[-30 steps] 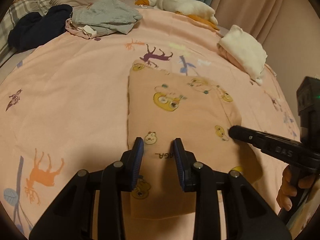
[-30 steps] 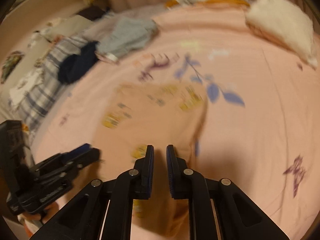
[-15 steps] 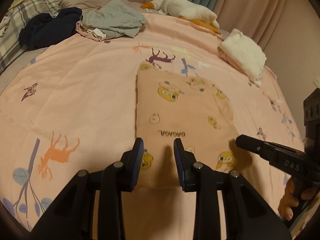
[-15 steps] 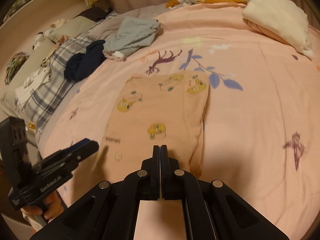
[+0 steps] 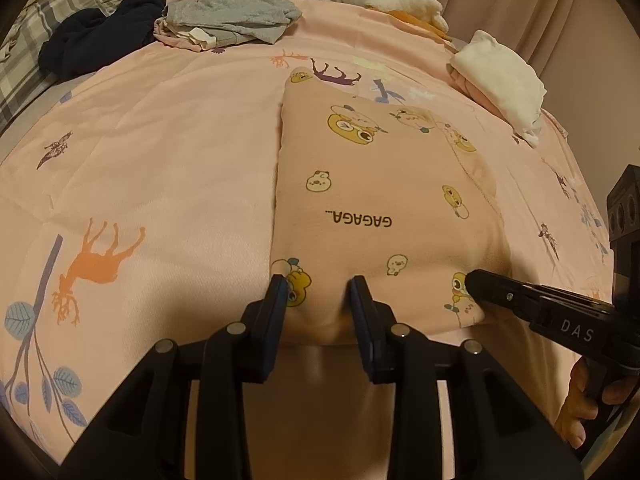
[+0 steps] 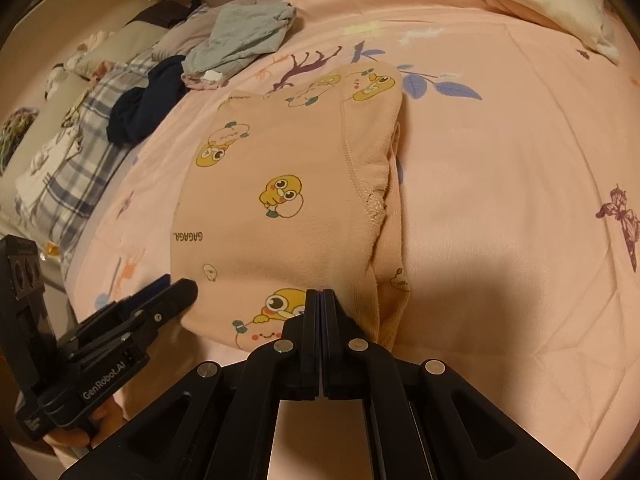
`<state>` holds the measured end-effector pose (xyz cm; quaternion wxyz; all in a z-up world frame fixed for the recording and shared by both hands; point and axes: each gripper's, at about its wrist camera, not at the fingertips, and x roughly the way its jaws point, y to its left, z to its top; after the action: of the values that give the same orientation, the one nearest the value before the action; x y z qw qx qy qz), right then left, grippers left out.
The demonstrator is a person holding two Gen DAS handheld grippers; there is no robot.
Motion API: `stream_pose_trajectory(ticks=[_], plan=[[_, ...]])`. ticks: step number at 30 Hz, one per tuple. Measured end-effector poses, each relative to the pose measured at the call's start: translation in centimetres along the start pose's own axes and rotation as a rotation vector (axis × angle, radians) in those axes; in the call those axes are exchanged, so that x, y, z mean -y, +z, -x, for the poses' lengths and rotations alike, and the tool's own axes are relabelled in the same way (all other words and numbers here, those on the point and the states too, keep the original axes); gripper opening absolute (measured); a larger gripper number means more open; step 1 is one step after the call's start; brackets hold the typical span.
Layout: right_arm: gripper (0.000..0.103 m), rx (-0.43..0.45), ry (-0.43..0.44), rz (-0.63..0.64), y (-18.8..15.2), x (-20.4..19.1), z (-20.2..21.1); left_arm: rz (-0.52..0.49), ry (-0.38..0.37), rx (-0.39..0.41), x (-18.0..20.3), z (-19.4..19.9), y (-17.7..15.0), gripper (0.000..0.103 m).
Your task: Fold small clothes
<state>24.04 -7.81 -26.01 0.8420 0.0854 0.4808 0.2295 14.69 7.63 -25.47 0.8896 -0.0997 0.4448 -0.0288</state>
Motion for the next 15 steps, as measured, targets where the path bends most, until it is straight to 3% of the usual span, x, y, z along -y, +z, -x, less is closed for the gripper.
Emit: stream_pose_trajectory(ticks=[6,7,8,9,10,11,12,14,15], plan=[[0.000,0.003,-0.079,-0.008,0.0,-1.1,1.7,0.009,0.051,0.009,0.3,2.2,0.7,0.032],[0.000,0.011,-0.095,-0.008,0.1,-1.3,2.5,-0.001,0.064,0.035,0.6,3.3,1.1,0.036],[0.001,0.026,-0.117,0.001,0.2,-1.6,3.4,-0.012,0.065,0.066,0.9,4.4,1.4,0.048],[0.008,0.046,-0.143,0.014,0.2,-2.0,4.5,-0.020,0.059,0.113,1.4,6.0,1.9,0.061],[0.014,0.081,-0.177,0.026,0.3,-2.5,6.0,-0.022,0.049,0.157,1.8,7.5,2.1,0.067],[0.037,0.108,-0.195,0.029,0.4,-2.7,7.1,-0.025,0.038,0.194,2.2,8.8,2.4,0.078],[0.067,0.139,-0.205,0.026,0.5,-2.9,8.3,-0.035,0.027,0.230,2.8,10.4,2.8,0.085],[0.086,0.203,-0.214,0.012,0.6,-3.2,10.9,-0.066,0.022,0.264,3.6,12.3,3.2,0.095],[0.086,0.212,-0.219,0.012,0.7,-3.4,12.2,-0.093,0.020,0.277,4.2,13.4,3.3,0.103]])
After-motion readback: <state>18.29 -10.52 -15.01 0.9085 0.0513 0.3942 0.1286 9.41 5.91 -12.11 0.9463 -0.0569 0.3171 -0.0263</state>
